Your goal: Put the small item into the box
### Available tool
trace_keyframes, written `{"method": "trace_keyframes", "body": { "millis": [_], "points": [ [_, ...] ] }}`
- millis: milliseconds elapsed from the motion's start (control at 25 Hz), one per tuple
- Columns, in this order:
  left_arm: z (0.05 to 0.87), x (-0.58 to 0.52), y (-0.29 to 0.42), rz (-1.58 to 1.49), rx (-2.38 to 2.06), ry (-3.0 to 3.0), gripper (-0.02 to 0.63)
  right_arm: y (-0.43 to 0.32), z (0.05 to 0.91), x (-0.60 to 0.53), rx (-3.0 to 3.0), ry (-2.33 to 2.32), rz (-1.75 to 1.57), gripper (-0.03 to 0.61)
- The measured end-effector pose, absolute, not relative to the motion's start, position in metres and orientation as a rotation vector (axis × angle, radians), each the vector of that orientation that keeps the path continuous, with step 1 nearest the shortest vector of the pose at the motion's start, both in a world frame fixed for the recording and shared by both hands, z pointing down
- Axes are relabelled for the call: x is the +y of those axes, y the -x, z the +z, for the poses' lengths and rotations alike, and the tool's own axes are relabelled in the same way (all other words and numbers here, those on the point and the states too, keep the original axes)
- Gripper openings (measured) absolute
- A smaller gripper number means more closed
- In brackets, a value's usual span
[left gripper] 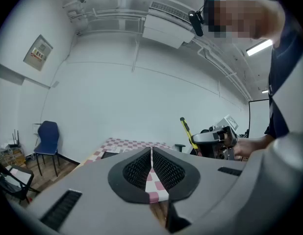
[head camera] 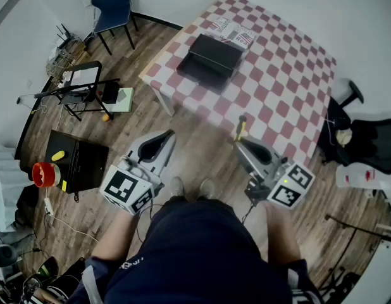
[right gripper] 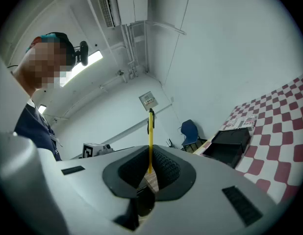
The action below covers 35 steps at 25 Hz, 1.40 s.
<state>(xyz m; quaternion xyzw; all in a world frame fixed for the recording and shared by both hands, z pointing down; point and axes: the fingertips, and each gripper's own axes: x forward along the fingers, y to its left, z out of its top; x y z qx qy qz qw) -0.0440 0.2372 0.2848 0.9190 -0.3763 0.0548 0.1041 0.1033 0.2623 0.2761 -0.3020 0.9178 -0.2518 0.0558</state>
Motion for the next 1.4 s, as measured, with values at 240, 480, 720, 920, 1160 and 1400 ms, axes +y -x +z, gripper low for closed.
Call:
{"method": "trace_keyframes", "body": {
  "millis": [240, 480, 720, 920, 1160, 1400],
  "points": [
    [0.288, 0.230, 0.033, 0.165, -1.120, -2.707, 0.038, -0.110, 0.278, 0.256, 2.797, 0.884, -0.754, 0.035],
    [0.290, 0.226, 0.015, 0.173, -1.148, -2.699, 0.038, -0.128, 0.279, 0.247, 2.817, 0.858, -0.735, 0.035],
    [0.298, 0.222, 0.003, 0.179, -1.175, -2.680, 0.038, -0.148, 0.290, 0.240, 2.812, 0.844, -0.765, 0.035],
    [0.299, 0.204, 0.000, 0.175, -1.191, -2.671, 0.038, -0.153, 0.294, 0.221, 2.817, 0.835, -0.780, 0.035],
    [0.306, 0.171, 0.003, 0.168, -1.182, -2.660, 0.038, -0.148, 0.299, 0.188, 2.812, 0.842, -0.800, 0.035],
    [0.317, 0.120, 0.015, 0.159, -1.152, -2.653, 0.038, -0.134, 0.306, 0.141, 2.807, 0.878, -0.828, 0.035]
  ]
}}
